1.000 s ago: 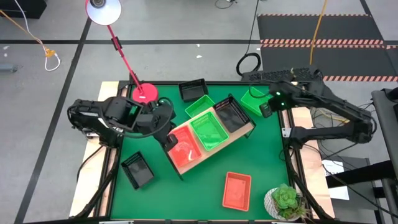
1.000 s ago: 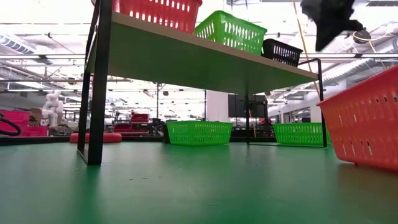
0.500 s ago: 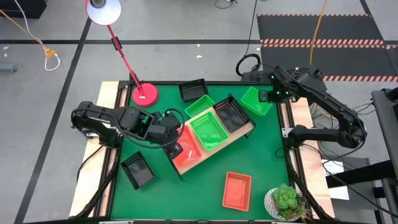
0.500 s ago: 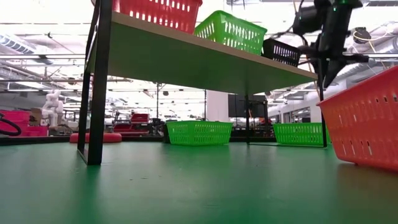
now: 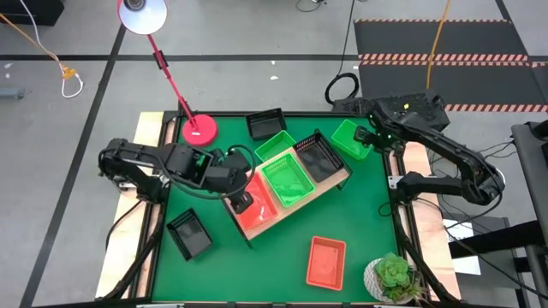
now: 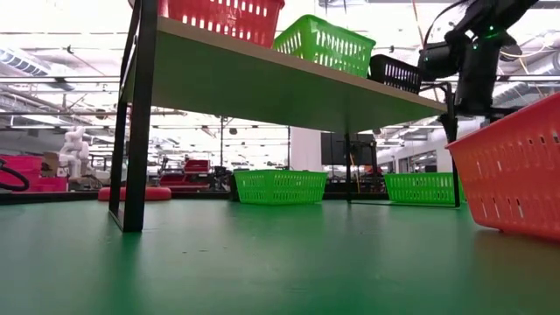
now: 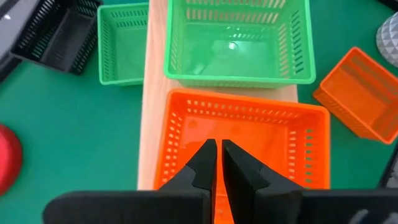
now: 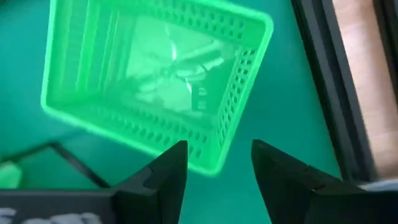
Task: Stack baskets on shelf by color
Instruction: Stack the right green bin on top of the green bin on the shelf
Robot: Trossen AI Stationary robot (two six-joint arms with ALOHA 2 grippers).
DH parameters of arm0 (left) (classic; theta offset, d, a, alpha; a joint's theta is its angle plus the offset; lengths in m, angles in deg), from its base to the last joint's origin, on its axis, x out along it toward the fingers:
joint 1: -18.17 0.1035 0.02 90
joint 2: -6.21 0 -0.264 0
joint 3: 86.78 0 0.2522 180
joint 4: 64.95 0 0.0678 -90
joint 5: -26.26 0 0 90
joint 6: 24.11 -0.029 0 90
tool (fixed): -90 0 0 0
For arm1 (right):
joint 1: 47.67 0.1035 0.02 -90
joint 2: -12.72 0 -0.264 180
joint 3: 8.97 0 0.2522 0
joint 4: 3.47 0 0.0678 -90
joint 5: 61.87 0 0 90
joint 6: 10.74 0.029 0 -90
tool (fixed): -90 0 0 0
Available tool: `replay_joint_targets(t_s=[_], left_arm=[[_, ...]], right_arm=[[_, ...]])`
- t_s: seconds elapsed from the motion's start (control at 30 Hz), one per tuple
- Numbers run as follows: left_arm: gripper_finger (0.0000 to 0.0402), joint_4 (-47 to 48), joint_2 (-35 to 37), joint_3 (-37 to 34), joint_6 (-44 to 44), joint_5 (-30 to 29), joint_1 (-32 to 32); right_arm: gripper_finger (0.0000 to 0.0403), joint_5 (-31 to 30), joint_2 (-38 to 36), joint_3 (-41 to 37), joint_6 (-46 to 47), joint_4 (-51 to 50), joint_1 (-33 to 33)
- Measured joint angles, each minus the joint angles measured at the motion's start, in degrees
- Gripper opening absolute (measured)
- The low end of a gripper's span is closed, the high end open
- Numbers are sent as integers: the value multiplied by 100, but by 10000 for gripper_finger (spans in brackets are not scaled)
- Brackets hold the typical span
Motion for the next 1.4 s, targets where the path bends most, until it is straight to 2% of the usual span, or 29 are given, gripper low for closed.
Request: replay_joint_targets(t_s=[0.13, 0.5, 0.6, 0.77, 0.83, 1.13, 1.4], left_arm=[[26, -1, 0, 0, -273, 2, 149], [26, -1, 0, 0, -590, 63, 291], [26, -1, 0, 0, -597, 69, 291], [26, 1, 0, 0, -689, 244, 291], [26, 0, 0, 0, -691, 326, 291], [26, 1, 0, 0, -609, 459, 117], [26, 1, 0, 0, -641, 459, 11]], right_arm=[[173, -157, 0, -268, 547, 316, 0], [160, -209, 0, -962, 1161, 1016, 0], [127, -313, 2, -1114, 1298, 1163, 0], [33, -400, -3, -1194, 1373, 1219, 0], [10, -402, -54, -1194, 1371, 1302, 0], [6, -934, -976, -1095, 1962, 1336, 0], [4, -1258, -1802, -430, 1503, 1732, 7]])
